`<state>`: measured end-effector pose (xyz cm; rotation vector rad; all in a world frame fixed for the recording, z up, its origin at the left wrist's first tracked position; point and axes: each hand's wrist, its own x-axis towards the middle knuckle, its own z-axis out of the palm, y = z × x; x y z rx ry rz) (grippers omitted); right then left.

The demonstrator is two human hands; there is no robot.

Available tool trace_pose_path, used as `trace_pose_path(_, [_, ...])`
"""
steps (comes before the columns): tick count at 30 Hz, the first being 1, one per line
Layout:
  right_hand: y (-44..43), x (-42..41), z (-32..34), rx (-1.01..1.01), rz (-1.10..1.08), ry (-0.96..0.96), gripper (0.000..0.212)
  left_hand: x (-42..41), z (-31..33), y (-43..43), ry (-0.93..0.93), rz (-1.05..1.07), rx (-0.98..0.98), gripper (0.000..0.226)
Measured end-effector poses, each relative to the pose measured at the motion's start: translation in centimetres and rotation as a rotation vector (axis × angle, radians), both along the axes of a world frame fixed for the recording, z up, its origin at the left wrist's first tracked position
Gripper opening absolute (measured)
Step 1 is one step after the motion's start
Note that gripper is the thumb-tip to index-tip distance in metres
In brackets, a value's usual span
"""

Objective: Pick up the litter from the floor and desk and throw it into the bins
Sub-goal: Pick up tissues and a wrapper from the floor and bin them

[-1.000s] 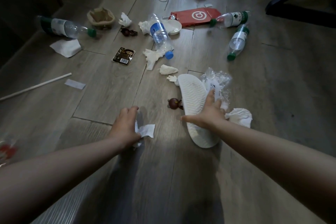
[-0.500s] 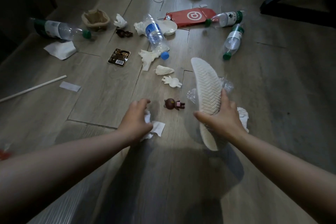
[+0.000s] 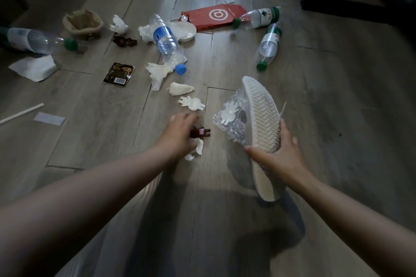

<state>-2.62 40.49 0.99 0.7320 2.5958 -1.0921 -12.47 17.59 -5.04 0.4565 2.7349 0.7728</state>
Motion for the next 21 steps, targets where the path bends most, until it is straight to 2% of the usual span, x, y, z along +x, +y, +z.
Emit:
trace_pose_path(4, [0.3, -0.2, -0.5, -0.009, 0.013, -0.019, 0.122, -0.9, -0.5, -0.1, 0.013, -0.071, -0.094, 0.073])
trace_pose_path(9, [-0.2, -0.9, -0.5, 0.031, 0.024, -0.043, 0.131, -2.4, 0.1, 0.1, -0.031, -0.121, -0.142, 0.102])
trace_pose_path(14, [-0.3, -1.2, -1.0, 0.021, 0.049, -0.039, 0.125, -4.4, 0.6, 0.4, -0.094, -0.18, -0.211, 0.122])
trace_pose_path(17, [-0.2, -1.2, -1.2, 0.022, 0.05, -0.039, 0.12, -5.3, 0.4, 0.6, -0.135, -0.24, -0.323, 0.115])
trace_pose_path(21, [-0.2, -1.1, -0.9, 0.007, 0.061, -0.065, 0.12, -5.1, 0.1, 0.7, -0.132, -0.272, -0.293, 0.077])
